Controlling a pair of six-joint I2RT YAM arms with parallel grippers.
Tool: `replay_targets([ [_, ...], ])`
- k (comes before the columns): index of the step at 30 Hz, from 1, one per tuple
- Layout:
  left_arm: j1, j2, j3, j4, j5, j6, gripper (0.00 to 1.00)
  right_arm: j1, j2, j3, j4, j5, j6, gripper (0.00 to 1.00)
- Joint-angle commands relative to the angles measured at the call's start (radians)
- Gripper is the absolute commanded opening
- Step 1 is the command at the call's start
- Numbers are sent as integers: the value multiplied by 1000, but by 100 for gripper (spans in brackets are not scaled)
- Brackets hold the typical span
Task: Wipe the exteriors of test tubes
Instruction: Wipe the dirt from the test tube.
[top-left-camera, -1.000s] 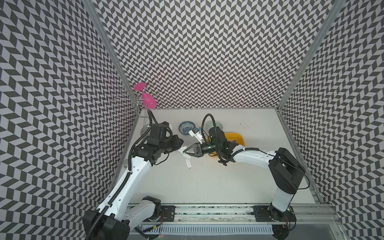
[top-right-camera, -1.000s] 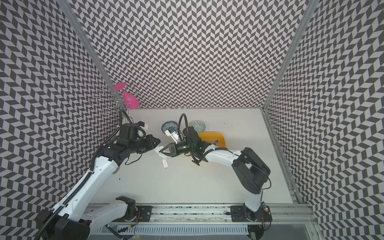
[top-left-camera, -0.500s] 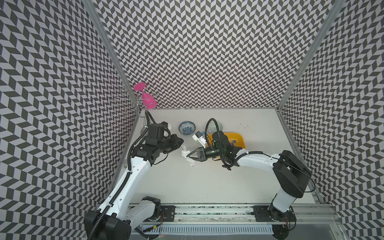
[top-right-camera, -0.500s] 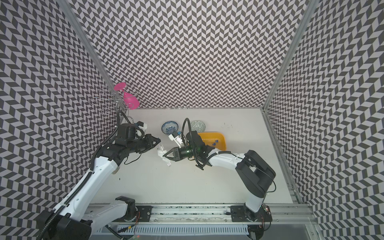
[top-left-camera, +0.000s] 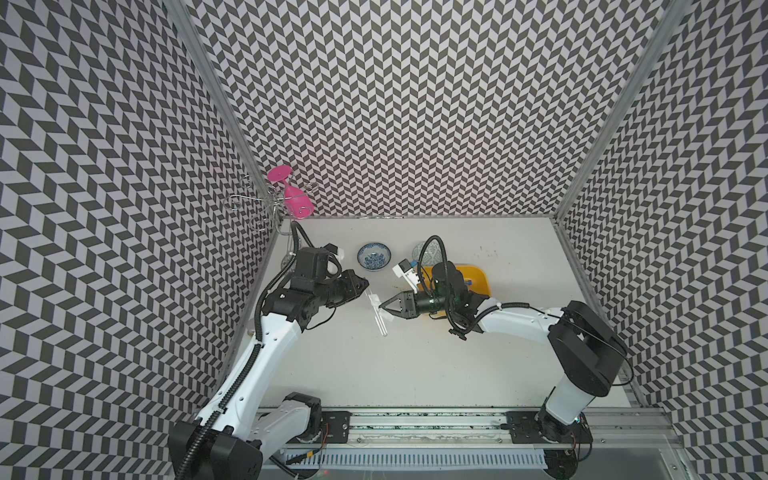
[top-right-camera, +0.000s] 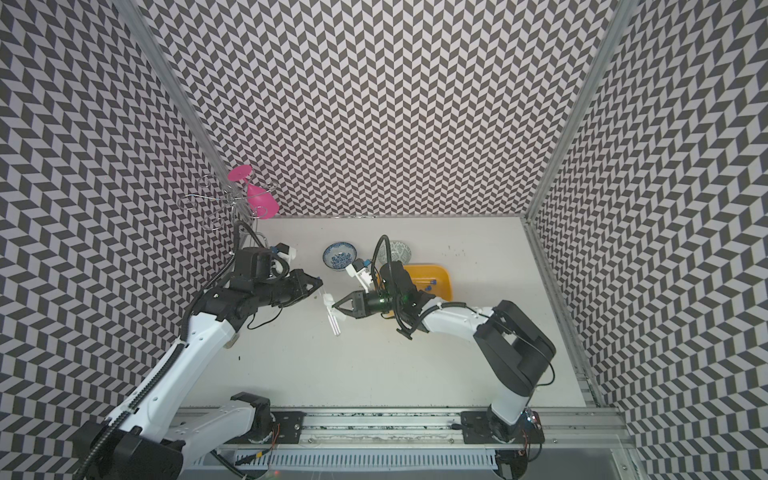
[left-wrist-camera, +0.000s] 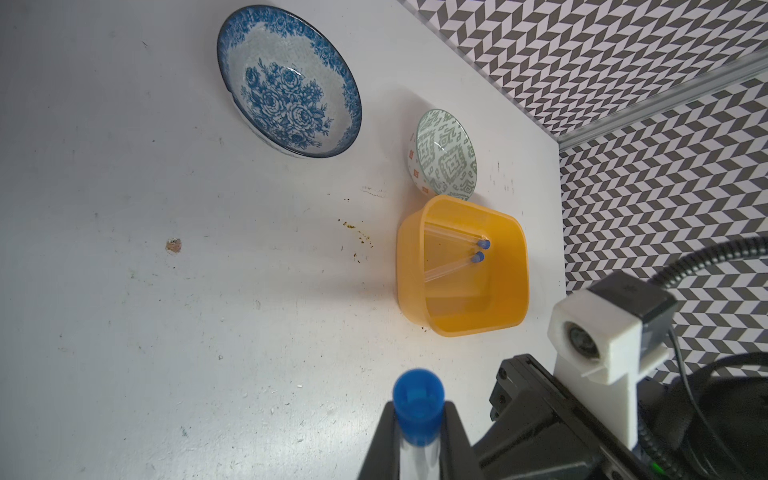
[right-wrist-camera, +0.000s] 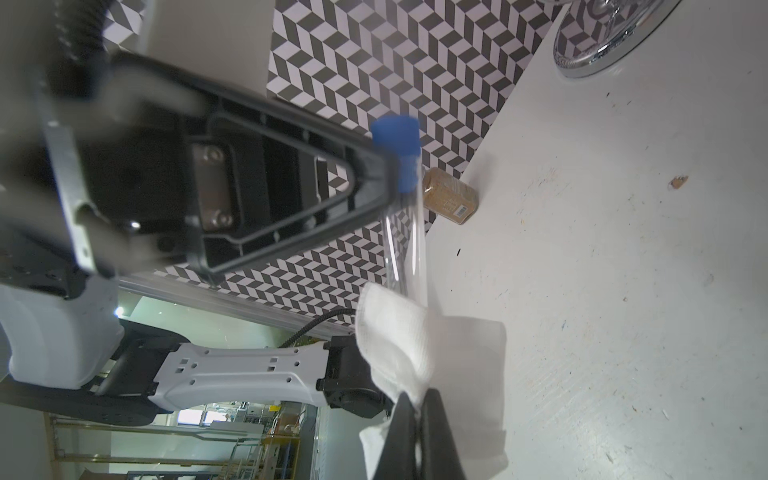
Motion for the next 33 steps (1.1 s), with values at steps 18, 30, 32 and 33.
replay_targets([
  [18, 6, -27, -14, 24, -1, -7, 14, -1, 36, 25, 160, -35, 104, 0],
  [30, 5, -45, -89, 145, -78, -30, 14, 18, 9, -208, 545, -67, 426, 0],
  [32, 5, -52, -90, 152, -77, -35, 14, 22, 9, -223, 569, -69, 447, 0],
  [33, 6, -54, -89, 150, -74, -36, 14, 21, 9, -227, 571, -68, 449, 0],
])
